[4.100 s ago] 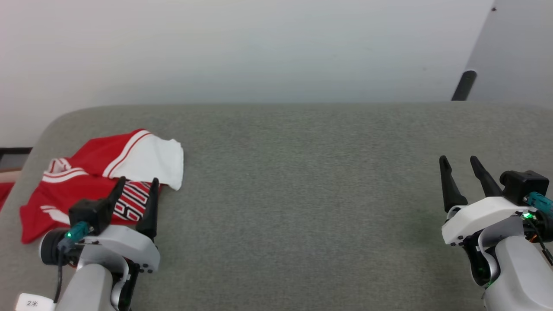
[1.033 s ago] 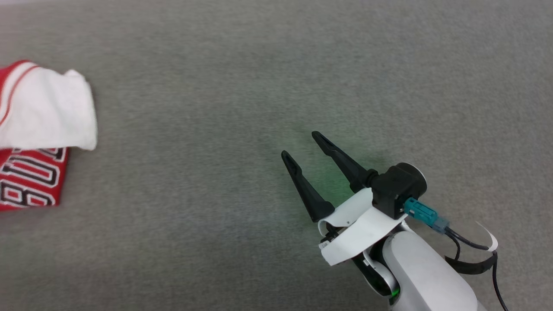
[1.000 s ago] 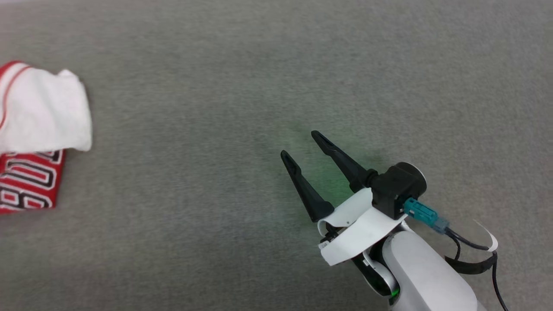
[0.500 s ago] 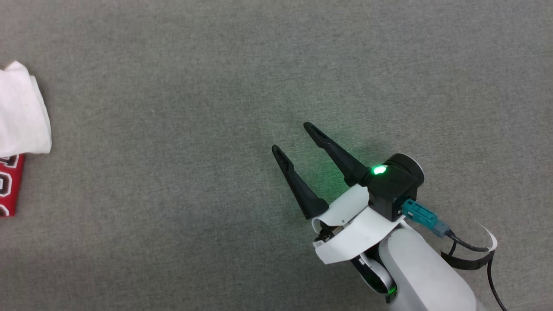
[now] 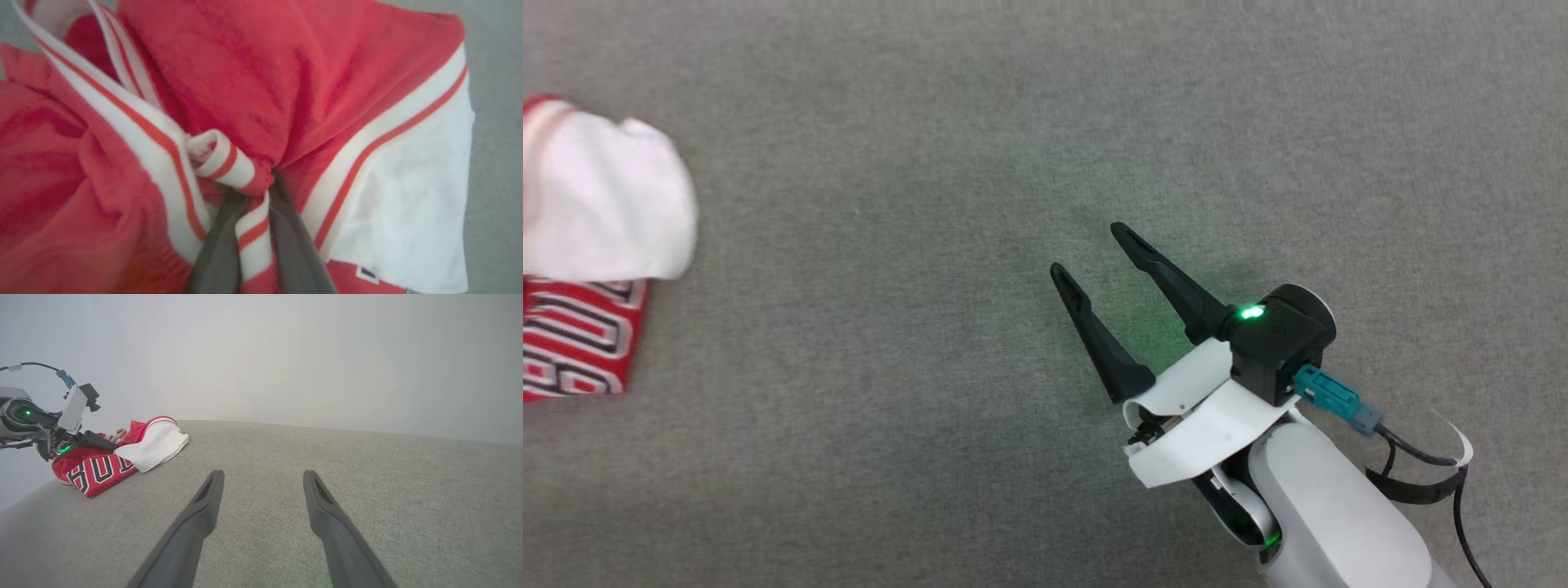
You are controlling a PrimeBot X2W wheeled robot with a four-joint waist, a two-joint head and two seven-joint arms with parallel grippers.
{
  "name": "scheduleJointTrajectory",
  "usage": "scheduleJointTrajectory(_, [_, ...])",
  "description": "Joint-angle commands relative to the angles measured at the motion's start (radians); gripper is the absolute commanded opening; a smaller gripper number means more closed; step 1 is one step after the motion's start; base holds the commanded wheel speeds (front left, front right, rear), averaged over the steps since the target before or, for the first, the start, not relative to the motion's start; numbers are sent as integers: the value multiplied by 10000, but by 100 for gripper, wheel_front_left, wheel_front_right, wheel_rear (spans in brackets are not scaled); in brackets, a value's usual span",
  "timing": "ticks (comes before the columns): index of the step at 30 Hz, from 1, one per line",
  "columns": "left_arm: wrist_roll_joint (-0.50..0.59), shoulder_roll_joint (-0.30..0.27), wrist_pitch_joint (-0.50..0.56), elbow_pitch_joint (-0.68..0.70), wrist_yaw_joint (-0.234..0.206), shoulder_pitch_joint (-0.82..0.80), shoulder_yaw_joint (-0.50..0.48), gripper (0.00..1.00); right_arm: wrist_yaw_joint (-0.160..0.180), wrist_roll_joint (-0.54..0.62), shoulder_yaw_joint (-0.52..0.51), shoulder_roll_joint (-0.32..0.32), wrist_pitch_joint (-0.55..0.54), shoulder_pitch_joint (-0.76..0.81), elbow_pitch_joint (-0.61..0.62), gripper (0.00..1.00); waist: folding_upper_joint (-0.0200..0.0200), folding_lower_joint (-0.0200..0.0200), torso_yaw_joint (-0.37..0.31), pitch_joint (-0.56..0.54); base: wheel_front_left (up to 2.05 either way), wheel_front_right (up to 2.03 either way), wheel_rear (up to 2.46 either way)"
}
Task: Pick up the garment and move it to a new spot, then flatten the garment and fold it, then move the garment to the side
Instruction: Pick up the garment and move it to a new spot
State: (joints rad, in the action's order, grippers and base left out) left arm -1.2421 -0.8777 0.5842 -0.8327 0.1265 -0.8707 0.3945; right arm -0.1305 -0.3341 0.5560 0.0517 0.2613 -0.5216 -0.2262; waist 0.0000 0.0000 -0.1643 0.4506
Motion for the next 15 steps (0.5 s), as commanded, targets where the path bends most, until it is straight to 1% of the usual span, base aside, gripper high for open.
scheduleJointTrajectory(1, [59, 235, -282, 352, 62, 117, 259, 0, -4, -67, -98, -7, 48, 144, -73, 100, 0, 0, 349, -445, 0, 0, 0])
scheduleJointTrajectory(3, [56, 123, -562, 831, 59, -62, 480, 0, -4, -65, -220, -7, 48, 234, -149, 100, 0, 0, 490, -653, 0, 0, 0])
scheduleJointTrajectory(8, [-146, 130, -1022, 2321, 52, -475, 1108, 0, -4, -105, -695, -3, 48, 524, -80, 100, 0, 0, 641, -1077, 0, 0, 0])
scheduleJointTrajectory(9, [-146, 130, -1022, 2321, 52, -475, 1108, 0, -4, -105, -695, -3, 48, 524, -80, 100, 0, 0, 641, -1077, 0, 0, 0])
scheduleJointTrajectory(15, [-700, 481, -1221, 4135, 52, -663, 1569, 0, -4, -333, -1213, -6, 48, 989, 281, 100, 0, 0, 417, -1436, 0, 0, 0])
